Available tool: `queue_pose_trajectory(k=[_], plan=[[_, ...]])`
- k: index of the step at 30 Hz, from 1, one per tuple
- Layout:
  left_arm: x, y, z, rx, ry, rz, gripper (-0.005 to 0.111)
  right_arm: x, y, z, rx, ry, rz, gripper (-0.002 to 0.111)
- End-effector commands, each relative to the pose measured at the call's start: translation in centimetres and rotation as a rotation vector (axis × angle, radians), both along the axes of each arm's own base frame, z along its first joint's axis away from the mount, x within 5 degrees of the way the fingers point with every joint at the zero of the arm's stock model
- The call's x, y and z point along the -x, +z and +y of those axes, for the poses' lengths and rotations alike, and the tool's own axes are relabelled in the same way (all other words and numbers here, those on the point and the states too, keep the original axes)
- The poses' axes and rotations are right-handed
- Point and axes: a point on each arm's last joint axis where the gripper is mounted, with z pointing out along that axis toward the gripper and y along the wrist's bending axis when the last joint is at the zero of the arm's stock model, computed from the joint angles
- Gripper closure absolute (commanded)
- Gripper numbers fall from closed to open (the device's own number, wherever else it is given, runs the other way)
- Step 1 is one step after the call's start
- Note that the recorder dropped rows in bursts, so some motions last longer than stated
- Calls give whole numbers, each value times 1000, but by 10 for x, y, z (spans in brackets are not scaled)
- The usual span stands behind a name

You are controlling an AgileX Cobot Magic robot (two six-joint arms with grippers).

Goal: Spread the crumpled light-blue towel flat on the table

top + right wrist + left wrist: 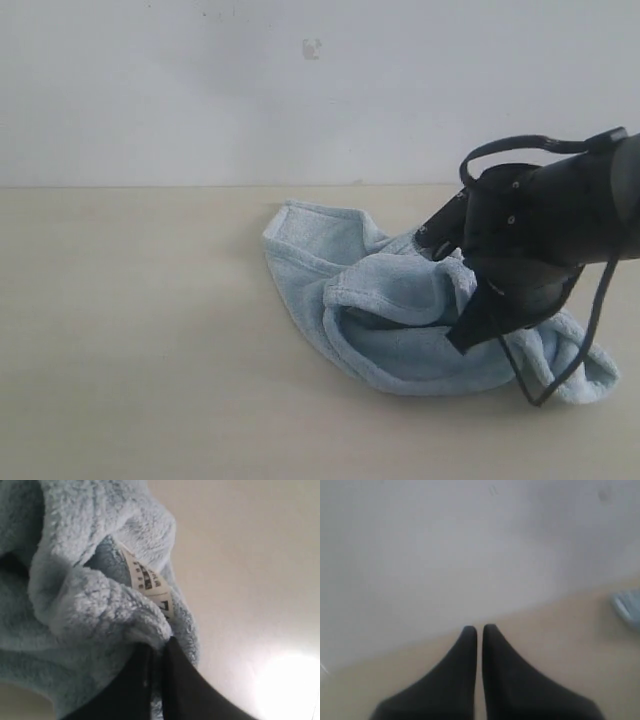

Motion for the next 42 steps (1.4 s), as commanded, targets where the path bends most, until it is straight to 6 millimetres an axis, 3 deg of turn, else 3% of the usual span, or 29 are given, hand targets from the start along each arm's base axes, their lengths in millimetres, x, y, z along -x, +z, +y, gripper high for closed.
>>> queue_pose_trajectory(k=[1, 3, 6, 9, 12, 15, 19, 23, 26, 30, 33, 37, 39, 42], plan=[[-41, -42, -13, 194, 13, 443, 103, 14, 21, -2, -22, 48, 94, 108], [-58, -41, -24, 272, 51, 569, 103, 19, 26, 0, -46, 97, 129, 108], [-75, -24, -45, 240, 43, 680, 103, 20, 28, 3, -65, 145, 144, 105], [-82, -6, -70, 277, -10, 683, 103, 18, 24, 4, -61, 152, 148, 82], [-77, -2, -96, 291, -101, 682, 103, 16, 24, 4, -63, 146, 128, 55], [-70, -2, -116, 205, -204, 680, 103, 14, 26, 1, -47, 104, 88, 42], [-64, -2, -129, 96, -297, 671, 103, 17, 34, -10, 26, -20, 65, 42], [-65, 1, -132, 93, -320, 633, 103, 20, 52, -4, 9, -51, 89, 42], [-67, 3, -133, 104, -329, 597, 103, 20, 62, 19, -61, 97, 138, 42], [-68, 5, -134, 110, -333, 578, 103, 10, 65, 57, -265, 298, 52, 43], [-68, 5, -134, 110, -333, 578, 103, -5, 54, 70, -416, 234, -1, 58], [-68, 5, -134, 110, -333, 578, 103, -19, 30, 83, -439, 224, 15, 77], [-68, 5, -134, 110, -333, 578, 103, -24, 18, 88, -431, 238, 32, 74], [-68, 5, -134, 111, -334, 574, 103, -28, 7, 92, -411, 295, 32, 59]])
